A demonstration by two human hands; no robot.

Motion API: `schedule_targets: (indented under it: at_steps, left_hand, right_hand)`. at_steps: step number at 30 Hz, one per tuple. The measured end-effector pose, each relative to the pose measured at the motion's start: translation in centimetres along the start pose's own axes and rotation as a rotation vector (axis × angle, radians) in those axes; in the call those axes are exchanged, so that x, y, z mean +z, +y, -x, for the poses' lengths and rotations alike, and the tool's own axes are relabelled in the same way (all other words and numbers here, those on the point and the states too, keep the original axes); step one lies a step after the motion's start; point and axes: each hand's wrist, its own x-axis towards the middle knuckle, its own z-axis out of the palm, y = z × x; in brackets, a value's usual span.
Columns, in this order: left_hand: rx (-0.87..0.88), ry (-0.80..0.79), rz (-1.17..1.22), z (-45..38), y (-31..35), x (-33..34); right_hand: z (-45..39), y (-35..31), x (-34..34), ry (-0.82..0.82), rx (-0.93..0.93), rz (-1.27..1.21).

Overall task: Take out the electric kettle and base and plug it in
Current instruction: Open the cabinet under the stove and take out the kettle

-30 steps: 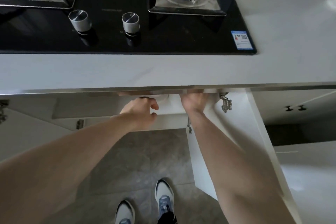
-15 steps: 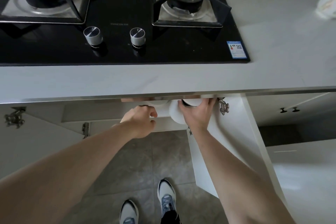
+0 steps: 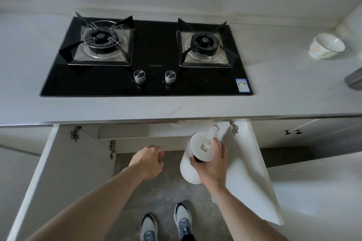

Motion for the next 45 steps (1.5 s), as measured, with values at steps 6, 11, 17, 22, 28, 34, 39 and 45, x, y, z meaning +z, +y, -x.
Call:
schedule_targets:
  at_steps: [6,11,17,22,28,34,39,45]
  left_hand:
    - [-0.082,0.044,0.089,8.9,-1.3,-1.8]
    - [-0.128,0.166,0.156,16.7,-2.5,-4.3]
    - [-0.168,0.375,0.183,25.9,-6.3,-8.5]
    - [-0.193,0.506,0.181,31.4,-11.9,-12.5]
    - [-0.208,0.604,0.17,37.4,-22.1,-16.9]
    - [-0.221,0.633,0.09,41.8,-31.1,-22.3]
    - [-0.248,0.618,0.072,41.7,-35.8,-26.9]
    - [-0.273,0.603,0.033,38.1,-40.3,-32.7]
  right_hand:
    - [6.0,-5.3,-4.3,-0.099,-0.158,-0.029]
    - [9.3,-11.3,-7.4,-0.212,-0.358,-0.037]
    - [13.5,-20.4,-8.4,-0.381,-0.575,-0.168]
    - [16.1,-29.6,-6.7,-0.444,-0.72,-0.184]
    - [20.7,-39.8,-0.9,-0.431,-0.78,-0.173]
    - [24.6,-48.5,4.9,-0.44,-0.775,-0.112]
    - [24.6,-54.2,8.7,-0.436,-0.75,-0.047]
    - [21.1,-59.8,14.0,-0.41,-0.701,0.004]
